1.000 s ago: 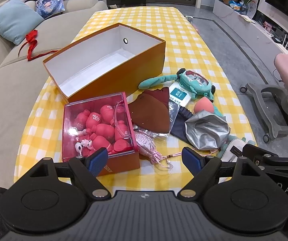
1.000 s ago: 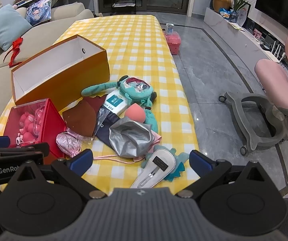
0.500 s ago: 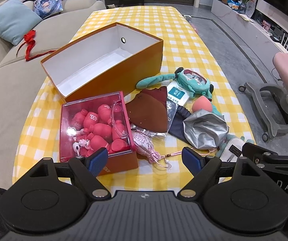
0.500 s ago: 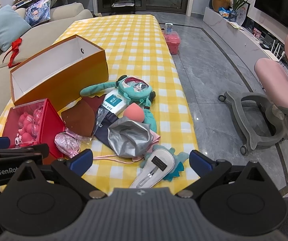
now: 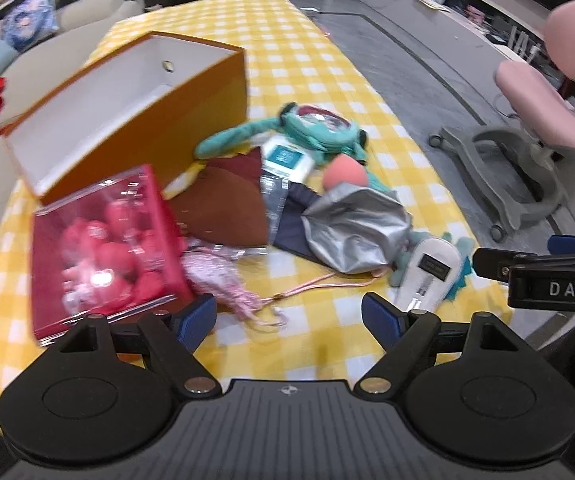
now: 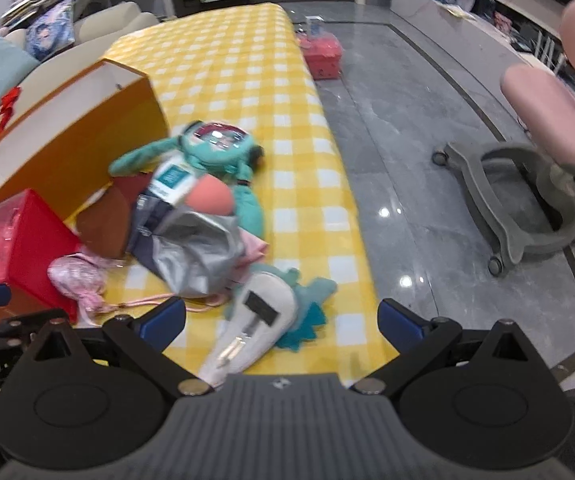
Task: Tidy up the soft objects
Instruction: 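Grasp the silver fabric pouch with the left tool while the right tool grasps the white-and-teal plush, then carry the silver pouch and white plush in both tools over the orange box, then open both tools to drop the pouch and plush into the box, then withdraw both tools from the box back toward the table items, then grasp the pink cloth with the right tool while the left tool grasps the navy fabric band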
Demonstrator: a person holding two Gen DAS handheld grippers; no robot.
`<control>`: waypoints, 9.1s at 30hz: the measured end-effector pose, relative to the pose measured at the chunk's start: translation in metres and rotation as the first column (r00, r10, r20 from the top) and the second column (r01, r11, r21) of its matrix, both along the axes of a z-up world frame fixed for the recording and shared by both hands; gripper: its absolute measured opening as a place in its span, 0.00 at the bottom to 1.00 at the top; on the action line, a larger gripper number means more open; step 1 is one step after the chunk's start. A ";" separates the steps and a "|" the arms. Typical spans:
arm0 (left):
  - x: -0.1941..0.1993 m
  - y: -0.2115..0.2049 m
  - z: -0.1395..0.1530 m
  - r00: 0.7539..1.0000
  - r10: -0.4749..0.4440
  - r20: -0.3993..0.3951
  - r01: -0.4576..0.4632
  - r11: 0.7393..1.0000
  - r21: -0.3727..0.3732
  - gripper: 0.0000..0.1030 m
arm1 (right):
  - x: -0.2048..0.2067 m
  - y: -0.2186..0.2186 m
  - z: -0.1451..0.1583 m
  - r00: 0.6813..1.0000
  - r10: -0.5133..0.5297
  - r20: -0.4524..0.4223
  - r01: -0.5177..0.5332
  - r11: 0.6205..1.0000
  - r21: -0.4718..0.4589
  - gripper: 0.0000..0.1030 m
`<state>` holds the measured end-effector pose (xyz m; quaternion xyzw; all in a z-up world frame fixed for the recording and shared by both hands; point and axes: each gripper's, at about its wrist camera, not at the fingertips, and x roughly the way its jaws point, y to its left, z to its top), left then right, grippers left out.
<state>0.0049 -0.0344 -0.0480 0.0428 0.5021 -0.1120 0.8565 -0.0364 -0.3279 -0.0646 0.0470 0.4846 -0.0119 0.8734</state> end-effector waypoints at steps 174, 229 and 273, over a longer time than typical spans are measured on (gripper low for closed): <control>0.229 0.201 -0.042 0.979 -0.084 -0.189 0.092 0.995 0.036 0.03 | 0.274 0.312 -0.043 0.601 0.781 -0.168 -0.777 0.621 0.106 0.19; 0.130 0.109 0.057 0.993 -0.115 -0.001 0.115 0.985 0.128 0.65 | 0.180 0.133 0.044 0.833 0.553 -0.007 -0.553 0.833 -0.028 0.60; 0.035 -0.045 -0.078 0.965 -0.257 -0.056 0.262 0.956 0.133 0.68 | 0.118 -0.002 -0.082 0.942 0.296 -0.158 -0.278 0.952 0.129 0.47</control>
